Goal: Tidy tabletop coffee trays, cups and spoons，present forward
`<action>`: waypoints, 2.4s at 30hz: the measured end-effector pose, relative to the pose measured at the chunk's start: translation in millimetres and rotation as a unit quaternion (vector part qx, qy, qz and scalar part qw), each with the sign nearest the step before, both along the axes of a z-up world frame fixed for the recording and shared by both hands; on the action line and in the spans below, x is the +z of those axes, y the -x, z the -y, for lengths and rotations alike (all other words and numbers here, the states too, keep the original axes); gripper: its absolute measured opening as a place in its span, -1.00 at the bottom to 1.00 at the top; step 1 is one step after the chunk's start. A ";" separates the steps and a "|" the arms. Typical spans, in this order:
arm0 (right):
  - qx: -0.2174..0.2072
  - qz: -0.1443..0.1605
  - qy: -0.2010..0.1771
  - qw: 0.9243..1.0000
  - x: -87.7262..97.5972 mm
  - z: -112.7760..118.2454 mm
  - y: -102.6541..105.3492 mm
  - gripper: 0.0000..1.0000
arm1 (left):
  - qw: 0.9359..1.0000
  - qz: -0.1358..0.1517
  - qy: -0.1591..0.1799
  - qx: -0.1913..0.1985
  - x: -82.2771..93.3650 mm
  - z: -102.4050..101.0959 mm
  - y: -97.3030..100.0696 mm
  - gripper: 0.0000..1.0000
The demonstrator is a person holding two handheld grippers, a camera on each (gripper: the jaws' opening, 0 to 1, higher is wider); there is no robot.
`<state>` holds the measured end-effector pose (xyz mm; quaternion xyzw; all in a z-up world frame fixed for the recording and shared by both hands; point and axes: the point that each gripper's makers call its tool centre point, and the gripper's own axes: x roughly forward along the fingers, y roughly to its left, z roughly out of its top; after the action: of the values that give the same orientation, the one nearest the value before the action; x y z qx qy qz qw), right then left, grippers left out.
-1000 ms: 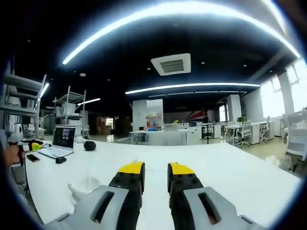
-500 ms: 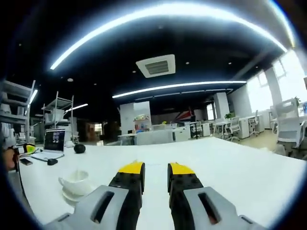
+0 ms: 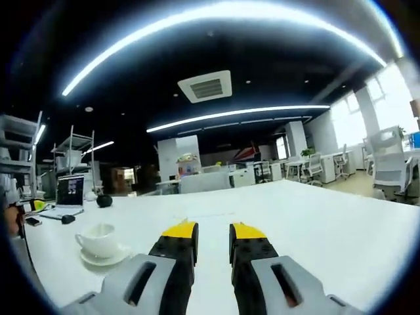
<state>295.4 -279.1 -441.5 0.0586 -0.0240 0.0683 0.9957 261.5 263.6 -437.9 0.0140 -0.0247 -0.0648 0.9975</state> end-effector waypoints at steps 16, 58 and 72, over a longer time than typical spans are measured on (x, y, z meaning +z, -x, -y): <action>0.008 0.004 0.003 1.000 17.1 -6.0 -11.9 -0.60 | 0.999 -0.028 0.036 -0.013 1.6 -2.0 -9.6 -0.28; 0.192 -0.155 -0.106 0.963 7.3 -110.5 -57.0 -0.51 | 0.946 -0.203 0.222 -0.124 -13.1 41.6 -56.0 -0.31; 0.227 -0.206 -0.089 0.948 -19.5 -146.5 -62.0 -0.51 | 0.909 -0.270 0.259 -0.183 -36.1 75.1 -66.1 -0.31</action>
<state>357.4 -132.5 -461.0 0.1637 0.1900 0.2762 0.9278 327.7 188.6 -474.0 -0.2673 0.2275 -0.2385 0.9055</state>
